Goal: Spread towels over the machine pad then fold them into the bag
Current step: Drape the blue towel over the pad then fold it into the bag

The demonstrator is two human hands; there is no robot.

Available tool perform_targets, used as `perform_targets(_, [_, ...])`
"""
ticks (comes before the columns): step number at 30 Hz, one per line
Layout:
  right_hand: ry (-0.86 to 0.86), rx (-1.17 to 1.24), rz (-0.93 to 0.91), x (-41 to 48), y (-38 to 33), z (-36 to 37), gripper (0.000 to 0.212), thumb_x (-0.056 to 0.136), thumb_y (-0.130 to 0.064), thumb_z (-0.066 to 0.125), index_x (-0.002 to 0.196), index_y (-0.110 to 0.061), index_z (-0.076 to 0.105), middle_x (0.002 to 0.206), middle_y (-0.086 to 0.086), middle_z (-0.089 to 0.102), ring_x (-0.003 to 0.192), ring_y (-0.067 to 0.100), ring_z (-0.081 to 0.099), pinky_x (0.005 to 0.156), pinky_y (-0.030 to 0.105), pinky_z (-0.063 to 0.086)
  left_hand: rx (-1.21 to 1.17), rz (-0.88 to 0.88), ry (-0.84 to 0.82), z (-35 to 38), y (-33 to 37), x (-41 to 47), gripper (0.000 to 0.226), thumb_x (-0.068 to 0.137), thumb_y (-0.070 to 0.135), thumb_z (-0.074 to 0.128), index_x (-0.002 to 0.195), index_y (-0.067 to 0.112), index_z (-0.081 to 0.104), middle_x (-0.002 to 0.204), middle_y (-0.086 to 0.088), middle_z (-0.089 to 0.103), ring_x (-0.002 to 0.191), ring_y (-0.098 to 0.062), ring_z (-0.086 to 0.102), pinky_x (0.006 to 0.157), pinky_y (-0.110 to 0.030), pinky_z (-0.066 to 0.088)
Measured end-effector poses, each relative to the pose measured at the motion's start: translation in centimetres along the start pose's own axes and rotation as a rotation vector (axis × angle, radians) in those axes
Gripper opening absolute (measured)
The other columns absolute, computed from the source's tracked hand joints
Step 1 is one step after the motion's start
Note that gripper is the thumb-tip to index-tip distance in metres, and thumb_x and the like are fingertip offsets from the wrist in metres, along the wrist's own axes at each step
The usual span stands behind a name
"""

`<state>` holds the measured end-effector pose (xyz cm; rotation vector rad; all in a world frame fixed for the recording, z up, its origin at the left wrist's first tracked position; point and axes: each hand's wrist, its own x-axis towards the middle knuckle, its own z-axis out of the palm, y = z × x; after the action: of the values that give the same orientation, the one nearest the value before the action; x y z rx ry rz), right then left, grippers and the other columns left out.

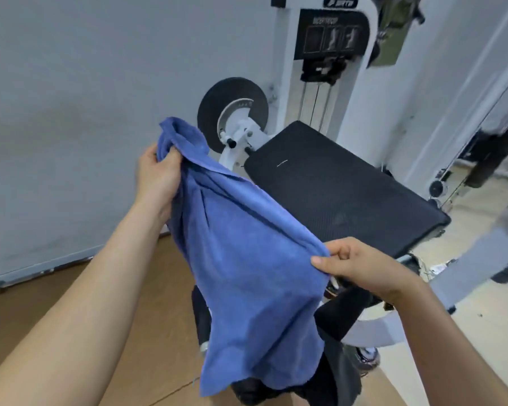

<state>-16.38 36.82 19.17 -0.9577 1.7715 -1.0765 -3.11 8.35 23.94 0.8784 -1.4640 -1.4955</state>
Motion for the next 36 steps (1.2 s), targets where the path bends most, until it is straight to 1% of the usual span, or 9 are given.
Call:
perform_targets(4, [0.330,0.028,-0.086,1.8,0.9,-3.0,0.041,0.094,-0.038,0.060,0.082,0.002,0.062,0.065,0.004,0.052,0.061,0.014,0.044,0.059,0.029,0.035,0.277,-0.027,0.013,3.4,-3.8,4.4,0.020,0.082,0.029,0.066,0.071,0.020,0.053,0.069,0.001,0.055,0.066,-0.017,0.052,0.052,-0.024,0.040])
perform_targets(7, [0.577,-0.064,-0.133,3.5,1.2,-4.9,0.041,0.098,-0.025,0.055,0.067,0.000,0.043,0.060,0.000,0.036,0.054,0.010,0.032,0.048,0.019,0.027,0.387,0.075,-0.028,5.5,-5.3,7.2,0.012,0.080,0.025,0.066,0.090,0.021,0.060,0.084,0.002,0.062,0.076,-0.017,0.057,0.066,-0.028,0.048])
perform_targets(12, [0.659,-0.215,-0.083,7.2,0.8,-8.5,0.045,0.093,-0.030,0.060,0.064,-0.003,0.037,0.059,-0.002,0.031,0.055,0.010,0.029,0.049,0.022,0.023,0.540,0.212,-0.085,10.2,-6.4,12.9,0.024,0.086,0.019,0.054,0.102,0.023,0.070,0.094,0.003,0.069,0.089,-0.016,0.062,0.073,-0.026,0.043])
perform_targets(20, [0.328,-0.321,0.299,14.5,2.5,-16.3,0.039,0.079,-0.035,0.078,0.070,-0.003,0.058,0.060,0.004,0.047,0.059,0.013,0.043,0.059,0.030,0.034,0.641,0.172,-0.082,18.9,-12.4,27.5,0.023,0.083,0.026,0.052,0.085,0.011,0.068,0.086,-0.015,0.068,0.088,-0.036,0.062,0.075,-0.040,0.049])
perform_targets(27, [1.095,-0.347,0.277,22.8,4.8,-21.3,0.013,0.080,-0.025,0.076,0.077,-0.018,0.065,0.070,-0.009,0.061,0.066,0.013,0.056,0.060,0.023,0.040,0.820,0.059,-0.185,27.8,-17.5,36.4,0.031,0.090,0.037,0.046,0.109,0.023,0.065,0.113,-0.010,0.066,0.112,-0.035,0.056,0.095,-0.043,0.045])
perform_targets(30, [1.150,-0.411,0.379,24.6,7.0,-22.5,0.021,0.087,-0.024,0.069,0.106,-0.018,0.065,0.076,-0.015,0.056,0.082,0.018,0.056,0.073,0.028,0.039,0.943,0.005,-0.239,30.8,-19.2,38.0,0.048,0.089,0.040,0.046,0.135,0.026,0.046,0.138,-0.017,0.048,0.130,-0.038,0.038,0.105,-0.048,0.036])
perform_targets(32, [1.082,-0.475,0.448,25.1,8.6,-22.7,0.032,0.090,-0.024,0.065,0.121,-0.017,0.060,0.077,-0.019,0.052,0.083,0.017,0.054,0.075,0.029,0.038,1.000,0.164,-0.289,32.3,-20.6,36.7,0.050,0.091,0.033,0.051,0.139,0.023,0.042,0.136,-0.022,0.044,0.128,-0.040,0.037,0.100,-0.046,0.035])
perform_targets(34, [1.057,-0.566,0.478,25.2,9.4,-23.0,0.032,0.091,-0.023,0.064,0.122,-0.018,0.059,0.076,-0.020,0.050,0.081,0.017,0.052,0.073,0.030,0.037,0.989,0.383,-0.429,33.8,-22.3,34.2,0.044,0.095,0.028,0.050,0.138,0.023,0.048,0.129,-0.021,0.049,0.121,-0.040,0.044,0.094,-0.045,0.040])
perform_targets(36, [1.067,-0.598,0.493,25.3,9.6,-23.4,0.028,0.090,-0.025,0.065,0.117,-0.019,0.059,0.076,-0.018,0.052,0.081,0.020,0.054,0.072,0.031,0.037,0.948,0.408,-0.540,35.1,-24.2,33.2,0.042,0.098,0.027,0.046,0.140,0.024,0.046,0.125,-0.019,0.052,0.114,-0.038,0.050,0.085,-0.045,0.043])
